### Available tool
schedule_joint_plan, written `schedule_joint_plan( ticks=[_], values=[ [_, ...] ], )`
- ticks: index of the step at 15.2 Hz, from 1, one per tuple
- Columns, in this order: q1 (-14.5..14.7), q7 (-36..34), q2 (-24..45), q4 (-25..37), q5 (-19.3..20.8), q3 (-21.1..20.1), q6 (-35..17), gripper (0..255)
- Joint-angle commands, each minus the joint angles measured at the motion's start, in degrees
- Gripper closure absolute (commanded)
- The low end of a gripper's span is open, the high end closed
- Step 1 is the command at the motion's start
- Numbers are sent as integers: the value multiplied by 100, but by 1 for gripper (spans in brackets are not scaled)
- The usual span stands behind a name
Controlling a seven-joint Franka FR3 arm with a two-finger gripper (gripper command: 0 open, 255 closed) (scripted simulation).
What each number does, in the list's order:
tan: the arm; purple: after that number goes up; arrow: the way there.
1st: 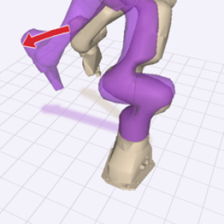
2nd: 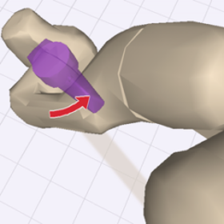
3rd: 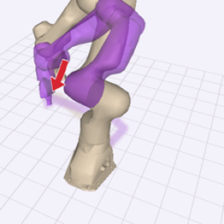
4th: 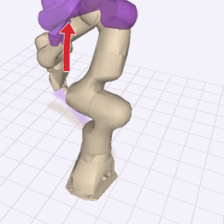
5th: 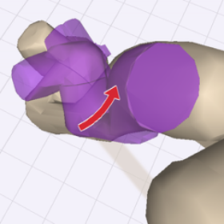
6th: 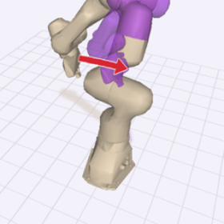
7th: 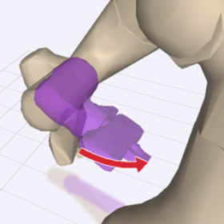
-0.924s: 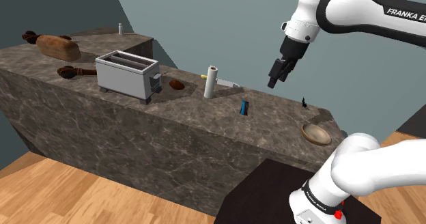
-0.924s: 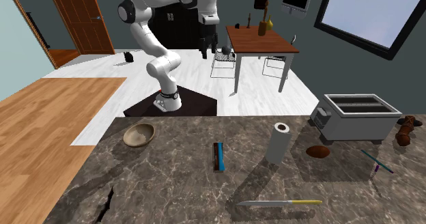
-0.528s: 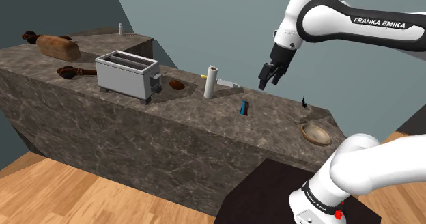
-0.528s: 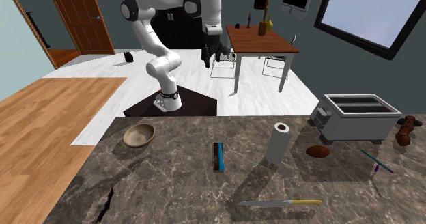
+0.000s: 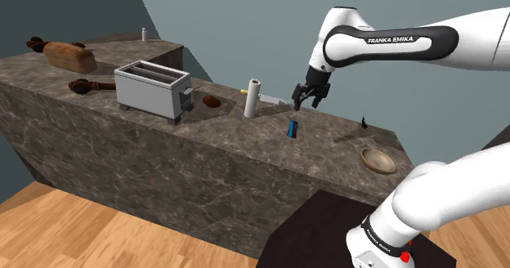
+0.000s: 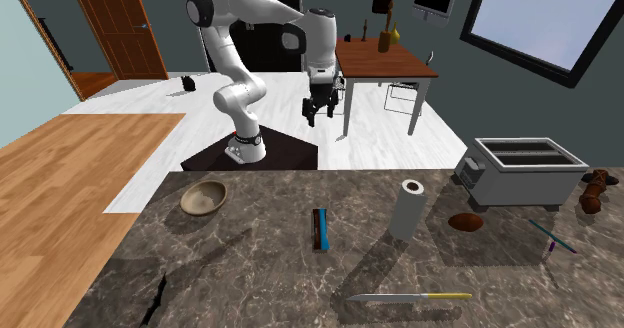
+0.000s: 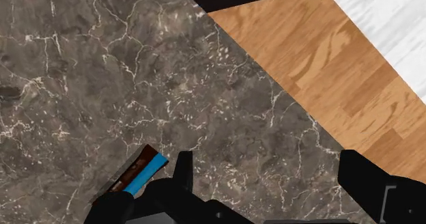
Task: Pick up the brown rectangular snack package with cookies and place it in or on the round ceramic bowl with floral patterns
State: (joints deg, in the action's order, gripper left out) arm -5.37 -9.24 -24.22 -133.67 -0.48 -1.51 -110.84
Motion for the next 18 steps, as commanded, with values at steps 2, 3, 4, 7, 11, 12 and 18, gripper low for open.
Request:
schedule_joint_plan(
  ticks=[2, 3, 4, 7, 11, 12, 18],
  values=[
    [-149, -250, 524, 91, 31, 58, -424, 0],
    [-197, -326, 700, 127, 42, 84, -558, 0],
    [-244, -401, 878, 169, 51, 111, -689, 0],
    [-378, -620, 1414, 321, 70, 200, -1057, 0],
    [-543, -891, 2135, 586, 68, 338, -1493, 0],
    [-581, -954, 2316, 662, 60, 376, -1591, 0],
    [-809, -1287, 3394, 1197, -55, 607, -2100, 0]
  ],
)
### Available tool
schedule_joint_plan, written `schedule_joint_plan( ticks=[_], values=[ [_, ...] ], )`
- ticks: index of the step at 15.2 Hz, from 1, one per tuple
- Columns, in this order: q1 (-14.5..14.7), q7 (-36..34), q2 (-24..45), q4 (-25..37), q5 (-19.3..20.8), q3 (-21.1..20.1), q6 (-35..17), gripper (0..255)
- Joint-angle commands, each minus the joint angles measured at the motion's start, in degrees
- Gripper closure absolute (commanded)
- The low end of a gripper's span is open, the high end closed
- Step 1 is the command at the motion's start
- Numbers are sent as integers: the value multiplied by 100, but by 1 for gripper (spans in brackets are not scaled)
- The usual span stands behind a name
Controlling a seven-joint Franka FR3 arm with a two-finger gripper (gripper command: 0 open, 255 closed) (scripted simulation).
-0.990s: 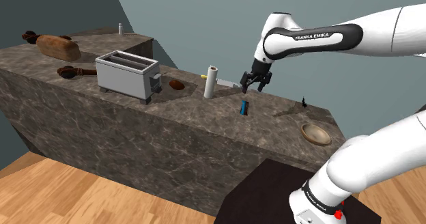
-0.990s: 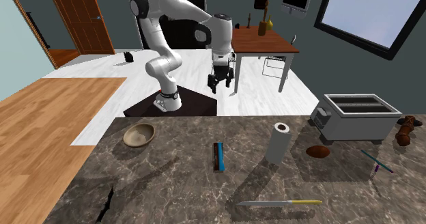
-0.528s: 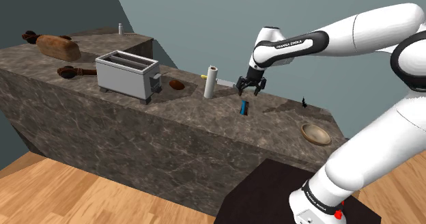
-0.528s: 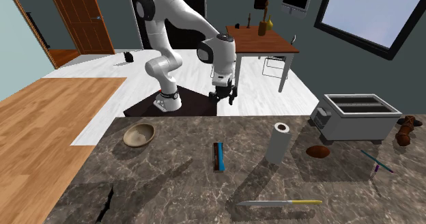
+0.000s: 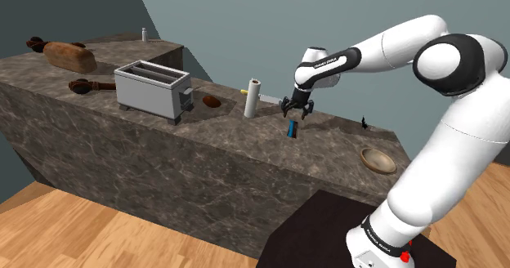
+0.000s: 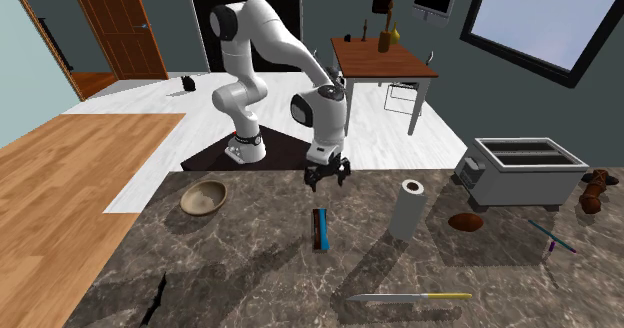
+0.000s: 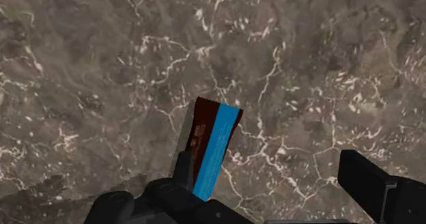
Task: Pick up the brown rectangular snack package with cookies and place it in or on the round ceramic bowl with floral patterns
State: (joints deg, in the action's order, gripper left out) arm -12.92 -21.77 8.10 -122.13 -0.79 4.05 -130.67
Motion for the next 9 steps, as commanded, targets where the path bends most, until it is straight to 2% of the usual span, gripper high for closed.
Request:
schedule_joint_plan(
  ticks=[1, 7, 9],
  values=[
    [-93, -81, 341, 144, -55, 88, -187, 0],
    [-347, -328, 1364, 789, -293, 279, -520, 0],
    [-355, -315, 1469, 770, -313, 268, -643, 0]
  ],
)
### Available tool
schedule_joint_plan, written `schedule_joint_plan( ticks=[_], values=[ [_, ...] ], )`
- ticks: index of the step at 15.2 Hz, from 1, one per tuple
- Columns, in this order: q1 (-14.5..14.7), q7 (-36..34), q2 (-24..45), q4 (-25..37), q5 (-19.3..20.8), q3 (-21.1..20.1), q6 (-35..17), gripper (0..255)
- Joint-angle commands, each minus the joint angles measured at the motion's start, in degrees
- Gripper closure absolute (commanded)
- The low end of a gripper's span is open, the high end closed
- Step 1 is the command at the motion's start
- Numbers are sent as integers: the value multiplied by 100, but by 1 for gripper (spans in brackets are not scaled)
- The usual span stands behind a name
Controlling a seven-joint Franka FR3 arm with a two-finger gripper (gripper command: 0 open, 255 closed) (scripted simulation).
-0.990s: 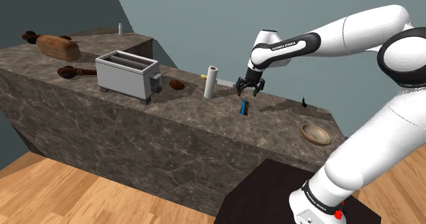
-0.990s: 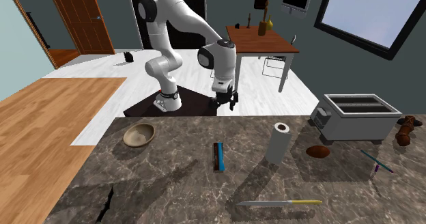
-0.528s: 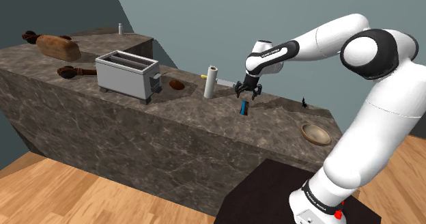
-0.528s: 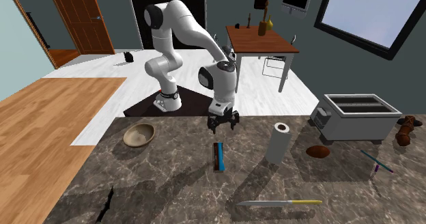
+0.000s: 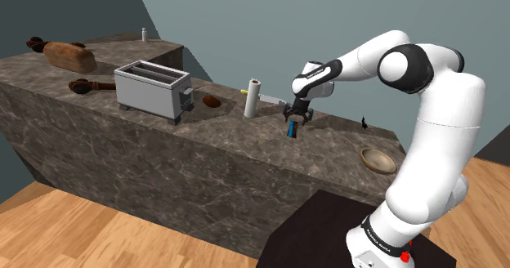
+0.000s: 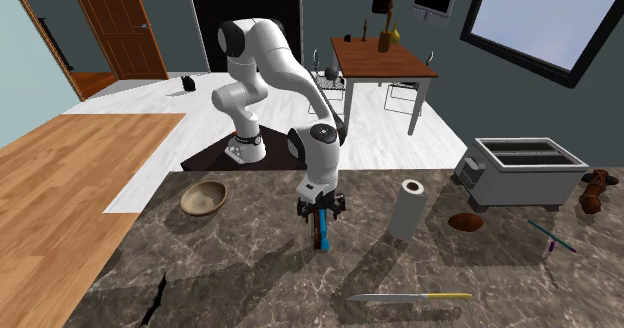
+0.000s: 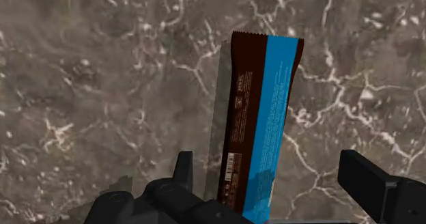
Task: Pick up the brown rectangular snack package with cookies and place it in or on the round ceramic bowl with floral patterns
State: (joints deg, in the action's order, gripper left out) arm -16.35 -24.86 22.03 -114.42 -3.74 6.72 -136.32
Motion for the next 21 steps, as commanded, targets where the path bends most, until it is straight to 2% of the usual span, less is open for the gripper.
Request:
schedule_joint_plan(
  ticks=[1, 6, 13, 14, 21],
  values=[
    [-16, 0, 130, -7, -28, -3, -139, 0],
    [-35, 31, 386, -25, -75, -31, -411, 0],
    [-35, 31, 386, -25, -74, -31, -411, 0],
    [-35, 31, 386, -25, -74, -31, -411, 255],
    [-38, 35, 379, -31, -74, -30, -410, 255]
  ],
)
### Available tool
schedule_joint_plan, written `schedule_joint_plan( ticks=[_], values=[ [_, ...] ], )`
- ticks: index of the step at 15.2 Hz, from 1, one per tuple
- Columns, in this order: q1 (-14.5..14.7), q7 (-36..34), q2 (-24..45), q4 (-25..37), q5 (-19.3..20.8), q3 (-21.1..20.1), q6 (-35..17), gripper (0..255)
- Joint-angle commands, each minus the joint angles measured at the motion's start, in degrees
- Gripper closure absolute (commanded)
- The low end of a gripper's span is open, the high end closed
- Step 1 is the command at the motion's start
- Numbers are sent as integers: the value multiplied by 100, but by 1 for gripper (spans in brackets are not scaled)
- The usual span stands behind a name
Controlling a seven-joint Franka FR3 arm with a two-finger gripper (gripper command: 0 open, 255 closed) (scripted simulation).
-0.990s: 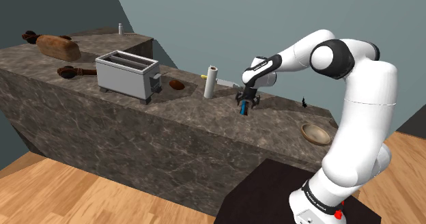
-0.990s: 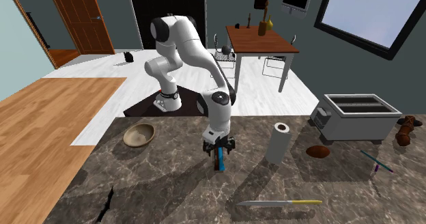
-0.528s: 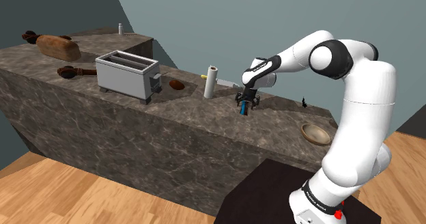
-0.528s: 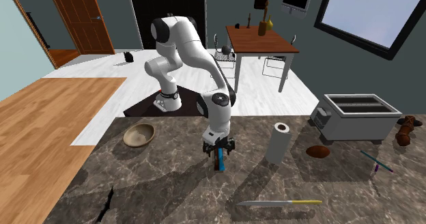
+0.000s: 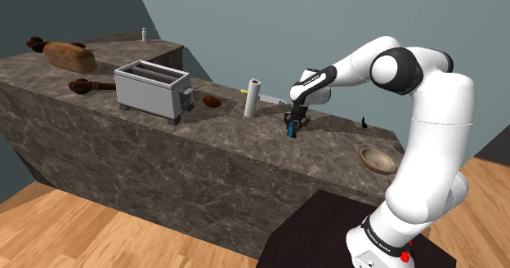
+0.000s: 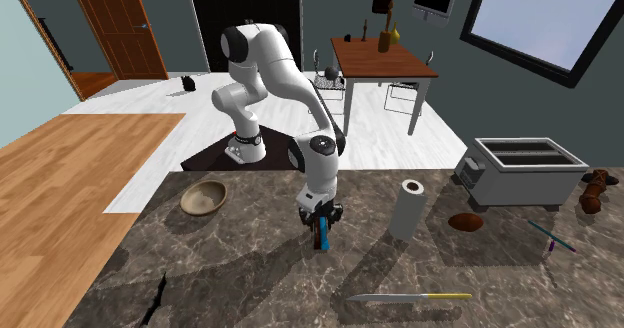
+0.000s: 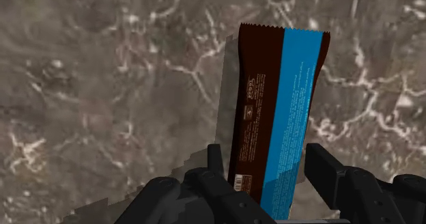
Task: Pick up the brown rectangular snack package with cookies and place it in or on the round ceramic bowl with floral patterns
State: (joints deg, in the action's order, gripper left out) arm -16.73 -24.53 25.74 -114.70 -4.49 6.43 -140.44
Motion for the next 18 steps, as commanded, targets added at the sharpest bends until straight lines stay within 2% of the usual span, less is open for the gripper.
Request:
schedule_joint_plan(
  ticks=[1, 18],
  values=[
    [0, 2, 4, -11, 1, -1, 0, 255],
    [60, -104, -803, 181, 153, 78, 993, 255]
  ],
)
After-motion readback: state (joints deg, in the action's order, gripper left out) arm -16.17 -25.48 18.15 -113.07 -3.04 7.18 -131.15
